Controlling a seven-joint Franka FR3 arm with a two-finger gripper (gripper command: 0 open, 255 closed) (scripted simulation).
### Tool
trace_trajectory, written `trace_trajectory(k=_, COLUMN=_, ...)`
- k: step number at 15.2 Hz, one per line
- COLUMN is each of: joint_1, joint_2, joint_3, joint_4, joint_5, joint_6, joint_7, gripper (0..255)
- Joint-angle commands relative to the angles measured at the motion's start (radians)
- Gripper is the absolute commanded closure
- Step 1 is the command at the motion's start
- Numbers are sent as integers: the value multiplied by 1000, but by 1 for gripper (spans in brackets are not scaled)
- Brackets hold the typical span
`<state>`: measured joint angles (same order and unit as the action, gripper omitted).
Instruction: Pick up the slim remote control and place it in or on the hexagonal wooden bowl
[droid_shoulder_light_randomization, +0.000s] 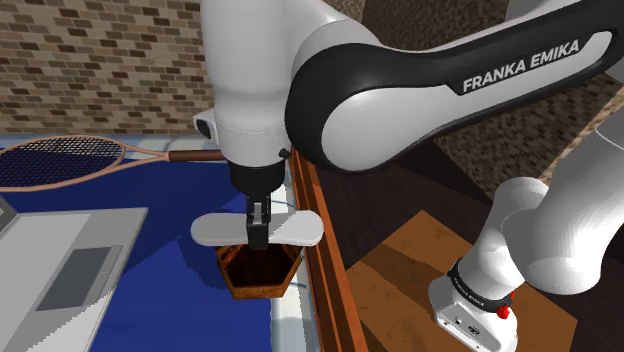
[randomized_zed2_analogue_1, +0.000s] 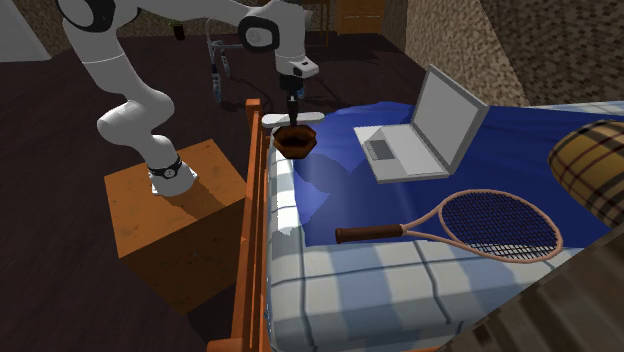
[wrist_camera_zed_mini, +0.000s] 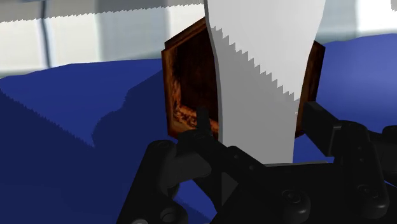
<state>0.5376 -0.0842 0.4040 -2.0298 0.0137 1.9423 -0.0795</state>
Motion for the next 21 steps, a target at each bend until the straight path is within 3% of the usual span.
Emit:
trace_trajectory(k=1, joint_1=1, joint_2=5, joint_3=1, joint_4=-22, joint_5=-2, joint_6=27, joint_7=3, gripper=255)
trace_trajectory(k=8, joint_1=2, joint_2=36, joint_3=5, joint_4=-89, joint_5=-15, joint_6=123, joint_7=14, gripper=255)
trace_trajectory(k=16, joint_1=2, joint_2=36, joint_3=5, joint_4=-89, joint_5=-15, joint_6=123, joint_7=14, gripper=255)
trace_trajectory(k=17, joint_1=2, joint_2=34, joint_3=5, joint_4=-92, joint_5=-14, joint_6=124, joint_7=13, gripper=0)
trace_trajectory(k=21, joint_1=3, joint_2=33, joint_3=6, joint_4=-93, joint_5=-13, joint_6=123, joint_7=15, gripper=0)
